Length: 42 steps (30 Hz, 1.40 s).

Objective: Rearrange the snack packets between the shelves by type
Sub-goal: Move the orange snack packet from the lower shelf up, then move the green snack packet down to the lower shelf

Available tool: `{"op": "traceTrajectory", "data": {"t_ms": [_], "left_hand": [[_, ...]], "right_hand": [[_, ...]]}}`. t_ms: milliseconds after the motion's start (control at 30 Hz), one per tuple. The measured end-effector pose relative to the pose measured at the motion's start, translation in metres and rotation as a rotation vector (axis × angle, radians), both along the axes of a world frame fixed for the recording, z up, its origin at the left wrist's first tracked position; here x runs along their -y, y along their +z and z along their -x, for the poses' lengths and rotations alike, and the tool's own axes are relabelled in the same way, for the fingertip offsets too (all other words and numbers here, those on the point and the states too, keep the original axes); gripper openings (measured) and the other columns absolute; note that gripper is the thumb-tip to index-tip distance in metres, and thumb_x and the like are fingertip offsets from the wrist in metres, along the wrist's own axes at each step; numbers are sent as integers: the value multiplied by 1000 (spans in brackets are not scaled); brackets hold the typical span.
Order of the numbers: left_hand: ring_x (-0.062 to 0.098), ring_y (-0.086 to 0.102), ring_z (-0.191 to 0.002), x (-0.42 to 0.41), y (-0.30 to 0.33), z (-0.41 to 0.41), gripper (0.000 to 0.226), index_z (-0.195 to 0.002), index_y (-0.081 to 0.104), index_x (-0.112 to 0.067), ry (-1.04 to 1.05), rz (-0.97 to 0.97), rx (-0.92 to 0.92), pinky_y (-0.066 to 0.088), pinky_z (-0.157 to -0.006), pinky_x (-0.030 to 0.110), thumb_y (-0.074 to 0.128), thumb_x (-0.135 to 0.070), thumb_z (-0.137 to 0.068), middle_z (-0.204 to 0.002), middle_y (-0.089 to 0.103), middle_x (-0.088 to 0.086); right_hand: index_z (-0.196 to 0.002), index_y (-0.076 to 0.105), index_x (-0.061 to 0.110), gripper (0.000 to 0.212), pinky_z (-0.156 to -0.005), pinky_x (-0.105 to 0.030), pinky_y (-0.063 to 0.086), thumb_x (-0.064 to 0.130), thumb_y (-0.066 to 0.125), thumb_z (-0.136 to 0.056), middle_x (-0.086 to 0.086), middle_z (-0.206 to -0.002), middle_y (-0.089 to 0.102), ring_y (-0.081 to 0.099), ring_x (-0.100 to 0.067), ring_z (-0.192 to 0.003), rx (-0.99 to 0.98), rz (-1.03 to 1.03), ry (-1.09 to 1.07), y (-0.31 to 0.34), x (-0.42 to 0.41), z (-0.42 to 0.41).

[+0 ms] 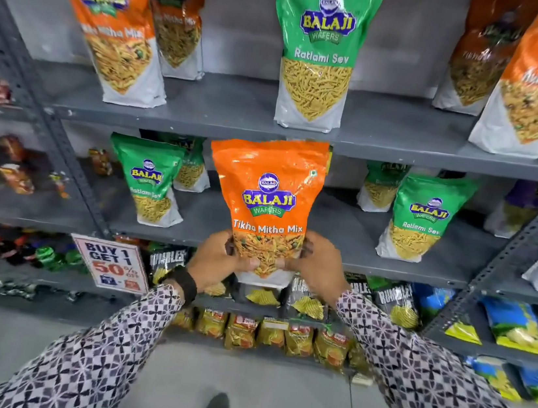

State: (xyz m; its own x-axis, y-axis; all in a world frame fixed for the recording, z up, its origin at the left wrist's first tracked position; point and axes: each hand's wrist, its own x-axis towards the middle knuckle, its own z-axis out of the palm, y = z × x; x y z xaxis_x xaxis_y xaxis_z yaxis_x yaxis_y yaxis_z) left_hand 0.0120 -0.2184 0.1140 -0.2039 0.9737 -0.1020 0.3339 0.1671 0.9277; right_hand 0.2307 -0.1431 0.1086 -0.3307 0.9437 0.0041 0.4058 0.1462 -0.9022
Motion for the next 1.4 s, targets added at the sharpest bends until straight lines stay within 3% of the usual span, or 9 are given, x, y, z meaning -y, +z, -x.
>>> {"op": "traceTrajectory", "data": {"t_ms": [233, 333, 500, 733, 867, 1067, 1167, 1300, 1400], "left_hand": [[-3, 73, -104, 4, 102, 35, 47, -122, 64, -27, 67, -274, -21, 56, -93, 25, 88, -22, -82, -116, 78, -12], [1, 74, -105, -16, 145, 54, 46, -125, 65, -26, 109, -431, -30, 58, -91, 22, 85, -19, -84, -114, 79, -12], [14, 74, -114, -66, 192, 89, 51, -129, 65, -20, 161, -533, -13, 58, -101, 38, 85, -19, -83, -121, 78, -3], [13, 72, -115, -132, 201, 126, 48, -127, 64, -29, 214, -507, -61, 54, -108, 48, 84, -26, -83, -123, 77, -7], [12, 72, -115, -158, 192, 138, 49, -130, 64, -24, 227, -491, -63, 54, -109, 48, 83, -20, -85, -124, 76, -4], [4, 68, -120, -166, 183, 136, 60, -141, 57, -26, 238, -532, -61, 53, -111, 43, 82, -24, -87, -130, 73, -8], [5, 62, -126, -158, 181, 123, 70, -148, 50, -30, 387, -650, -123, 51, -107, 35, 82, -29, -87, -139, 64, -10], [11, 64, -102, -149, 188, 91, 43, -132, 62, -25, 661, -884, -260, 57, -87, 37, 74, -22, -91, -122, 64, -5], [6, 69, -91, -155, 198, 62, 24, -115, 73, -24, 446, -833, -289, 60, -85, 38, 72, -22, -92, -104, 73, -8]], "right_hand": [[-122, 67, 21, 63, -91, -31, 60, 24, 96, -66, 11, -110, 77, 73, -4, -102, -179, -187, 53, 110, -12, 43], [-128, 60, 18, 65, -85, -16, 57, 18, 93, -71, 8, -114, 74, 69, 1, -102, -234, -272, 68, 161, -31, 71], [-131, 53, 21, 65, -101, -40, 55, 19, 89, -77, -1, -129, 71, 68, -19, -117, -218, -364, 55, 213, -77, 121], [-133, 52, 19, 56, -91, -34, 53, 23, 82, -86, 9, -111, 67, 66, -15, -100, -108, -417, 9, 220, -134, 173], [-132, 51, 23, 53, -100, -50, 56, 27, 79, -88, 5, -116, 71, 70, -23, -110, -95, -412, -2, 209, -156, 185], [-143, 46, 20, 59, -103, -41, 53, 24, 75, -92, 9, -122, 66, 65, -15, -114, -95, -498, 36, 204, -158, 182], [-156, 36, 19, 76, -110, -44, 51, 18, 75, -91, -2, -143, 64, 61, -22, -129, -108, -567, 41, 204, -153, 170], [-150, 50, 16, 63, -99, -28, 56, 10, 74, -92, -7, -137, 68, 67, -19, -117, -172, -648, -27, 211, -143, 132], [-133, 62, 15, 46, -85, -27, 60, 9, 76, -89, -3, -114, 72, 69, -18, -94, -223, -777, -151, 219, -140, 95]]}}
